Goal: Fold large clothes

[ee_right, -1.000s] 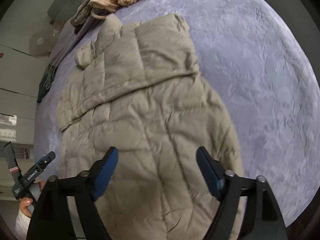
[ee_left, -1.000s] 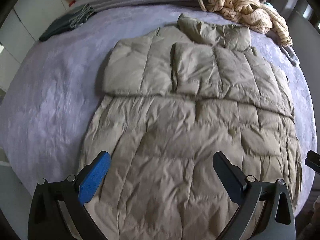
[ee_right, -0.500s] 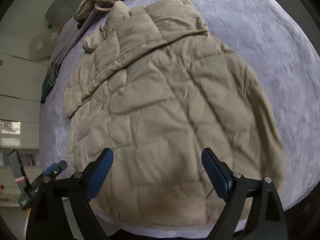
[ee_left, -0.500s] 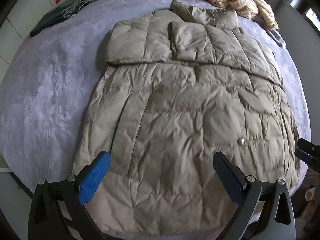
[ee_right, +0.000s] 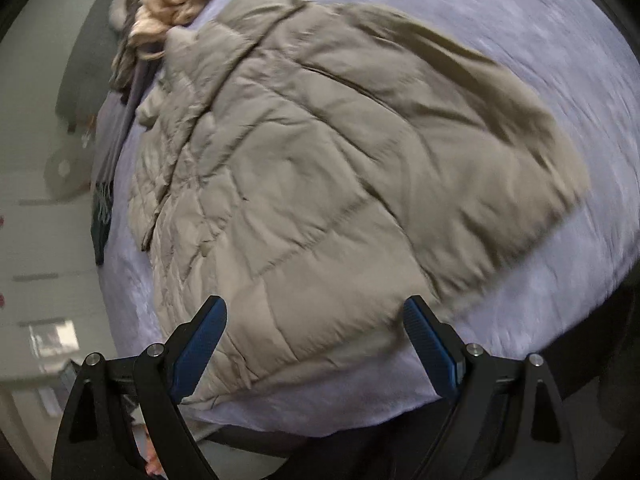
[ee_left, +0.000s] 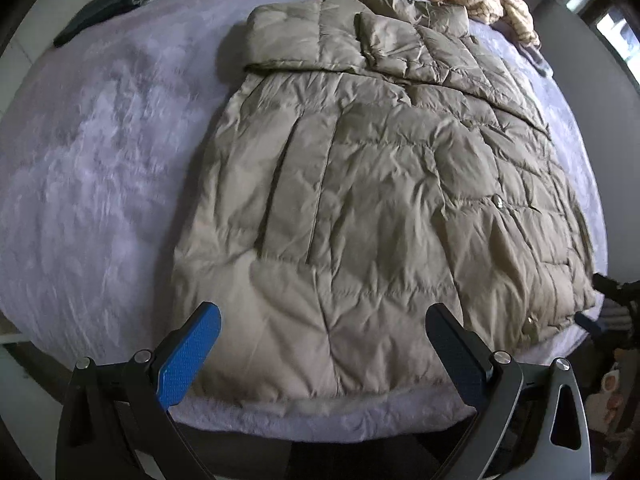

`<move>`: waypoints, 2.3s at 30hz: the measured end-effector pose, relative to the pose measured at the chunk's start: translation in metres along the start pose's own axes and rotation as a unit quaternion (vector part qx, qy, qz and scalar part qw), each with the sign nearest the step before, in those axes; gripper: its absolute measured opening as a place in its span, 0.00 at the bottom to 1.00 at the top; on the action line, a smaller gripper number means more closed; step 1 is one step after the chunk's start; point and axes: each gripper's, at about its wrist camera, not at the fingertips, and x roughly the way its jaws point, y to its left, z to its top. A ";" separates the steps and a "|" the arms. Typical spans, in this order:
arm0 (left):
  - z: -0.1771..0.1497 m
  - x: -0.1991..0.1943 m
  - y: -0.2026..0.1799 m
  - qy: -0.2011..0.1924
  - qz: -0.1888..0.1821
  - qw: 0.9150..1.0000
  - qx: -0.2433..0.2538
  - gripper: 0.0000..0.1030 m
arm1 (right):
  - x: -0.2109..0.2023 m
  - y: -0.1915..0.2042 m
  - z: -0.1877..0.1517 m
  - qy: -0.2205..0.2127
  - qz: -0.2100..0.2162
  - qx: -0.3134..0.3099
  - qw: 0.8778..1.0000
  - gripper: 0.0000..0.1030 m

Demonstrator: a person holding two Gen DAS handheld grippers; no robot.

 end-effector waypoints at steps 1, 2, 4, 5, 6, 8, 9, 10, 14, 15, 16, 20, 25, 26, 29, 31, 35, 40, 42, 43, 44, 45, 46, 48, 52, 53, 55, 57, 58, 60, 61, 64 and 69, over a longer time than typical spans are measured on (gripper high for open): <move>-0.004 0.000 0.003 0.000 -0.005 1.000 -0.007 1.00 | -0.001 -0.006 -0.001 0.001 0.000 0.009 1.000 0.89; -0.008 0.000 0.008 0.002 -0.011 1.000 -0.018 1.00 | -0.001 -0.012 -0.002 0.002 -0.001 0.019 1.000 0.89; -0.016 0.003 0.015 0.010 -0.023 0.999 -0.038 1.00 | -0.002 -0.022 -0.002 0.005 -0.003 0.032 0.999 0.89; -0.021 0.006 0.018 0.016 -0.024 0.998 -0.050 0.99 | -0.003 -0.028 -0.002 0.006 -0.004 0.037 0.999 0.89; -0.025 0.008 0.019 0.021 -0.024 0.998 -0.061 0.99 | -0.002 -0.034 -0.001 0.009 -0.005 0.044 0.999 0.89; -0.034 0.013 0.021 0.030 -0.040 0.996 -0.079 0.99 | -0.002 -0.045 0.001 0.013 -0.002 0.059 0.998 0.89; -0.038 0.015 0.020 0.035 -0.047 0.995 -0.086 0.99 | -0.002 -0.052 0.002 0.012 0.001 0.069 0.998 0.89; -0.043 0.018 0.020 0.040 -0.053 0.993 -0.094 0.99 | -0.001 -0.057 0.004 0.010 0.002 0.076 0.997 0.89; -0.056 0.025 0.021 0.053 -0.085 0.987 -0.123 0.99 | 0.012 -0.081 0.013 0.013 0.028 0.133 0.991 0.89; -0.059 0.026 0.023 0.057 -0.091 0.985 -0.132 0.99 | 0.014 -0.084 0.014 0.012 0.036 0.143 0.989 0.90; -0.061 0.029 0.025 0.061 -0.097 0.983 -0.140 0.99 | 0.016 -0.085 0.016 0.010 0.043 0.149 0.988 1.00; -0.068 0.043 0.031 0.082 -0.120 0.973 -0.177 0.99 | 0.019 -0.081 0.025 -0.006 0.099 0.164 0.982 1.00; -0.060 0.057 0.041 0.054 -0.148 0.958 -0.239 0.99 | 0.027 -0.070 0.036 0.009 0.161 0.169 0.972 1.00; -0.057 0.059 0.044 0.045 -0.153 0.953 -0.257 0.99 | 0.028 -0.067 0.038 0.010 0.159 0.164 0.973 1.00; -0.047 0.061 0.053 0.021 -0.155 0.943 -0.295 0.99 | 0.033 -0.063 0.042 0.018 0.147 0.162 0.976 1.00; -0.040 0.058 0.054 0.007 -0.157 0.942 -0.297 0.80 | 0.034 -0.067 0.042 0.022 0.148 0.169 0.974 1.00; -0.026 0.055 0.052 0.012 -0.147 0.956 -0.253 0.18 | 0.029 -0.078 0.039 0.019 0.159 0.189 0.969 1.00; -0.018 0.033 0.049 -0.012 -0.138 0.969 -0.203 0.18 | 0.026 -0.089 0.034 0.014 0.163 0.222 0.961 0.60; -0.014 0.027 0.045 -0.014 -0.133 0.974 -0.181 0.18 | 0.030 -0.092 0.032 0.024 0.151 0.228 0.962 0.32; -0.012 0.025 0.045 -0.014 -0.132 0.976 -0.173 0.18 | 0.031 -0.093 0.031 0.027 0.144 0.228 0.963 0.17; -0.011 0.023 0.046 -0.014 -0.133 0.977 -0.169 0.18 | 0.031 -0.092 0.030 0.024 0.131 0.224 0.965 0.13; -0.010 0.021 0.046 -0.015 -0.135 0.977 -0.164 0.18 | 0.029 -0.091 0.029 0.018 0.128 0.219 0.967 0.11; -0.009 0.020 0.046 -0.016 -0.136 0.977 -0.161 0.18 | 0.026 -0.088 0.028 0.009 0.127 0.211 0.969 0.09; -0.007 0.015 0.047 -0.022 -0.141 0.978 -0.151 0.18 | 0.019 -0.079 0.029 -0.004 0.123 0.189 0.974 0.08; 0.002 0.001 0.048 -0.037 -0.144 0.980 -0.129 0.18 | 0.005 -0.056 0.033 -0.026 0.094 0.128 0.987 0.08; 0.003 -0.002 0.046 -0.040 -0.145 0.981 -0.124 0.18 | 0.002 -0.052 0.033 -0.030 0.090 0.121 0.988 0.08; 0.009 -0.010 0.043 -0.052 -0.147 0.981 -0.112 0.18 | -0.004 -0.044 0.035 -0.040 0.086 0.105 0.990 0.08; 0.018 -0.019 0.040 -0.064 -0.148 0.982 -0.101 0.18 | -0.012 -0.034 0.040 -0.050 0.086 0.089 0.991 0.08; 0.024 -0.023 0.039 -0.072 -0.148 0.982 -0.095 0.18 | -0.015 -0.029 0.043 -0.054 0.087 0.080 0.991 0.08; 0.034 -0.030 0.035 -0.085 -0.143 0.982 -0.088 0.18 | -0.022 -0.019 0.049 -0.059 0.090 0.060 0.992 0.08; 0.039 -0.034 0.033 -0.093 -0.139 0.982 -0.086 0.18 | -0.025 -0.014 0.052 -0.060 0.089 0.049 0.993 0.08; 0.058 -0.048 0.028 -0.116 -0.132 0.981 -0.088 0.18 | -0.033 0.008 0.068 -0.065 0.087 0.009 0.994 0.08; 0.104 -0.074 0.015 -0.161 -0.119 0.976 -0.088 0.18 | -0.052 0.052 0.111 -0.077 0.094 -0.049 0.991 0.07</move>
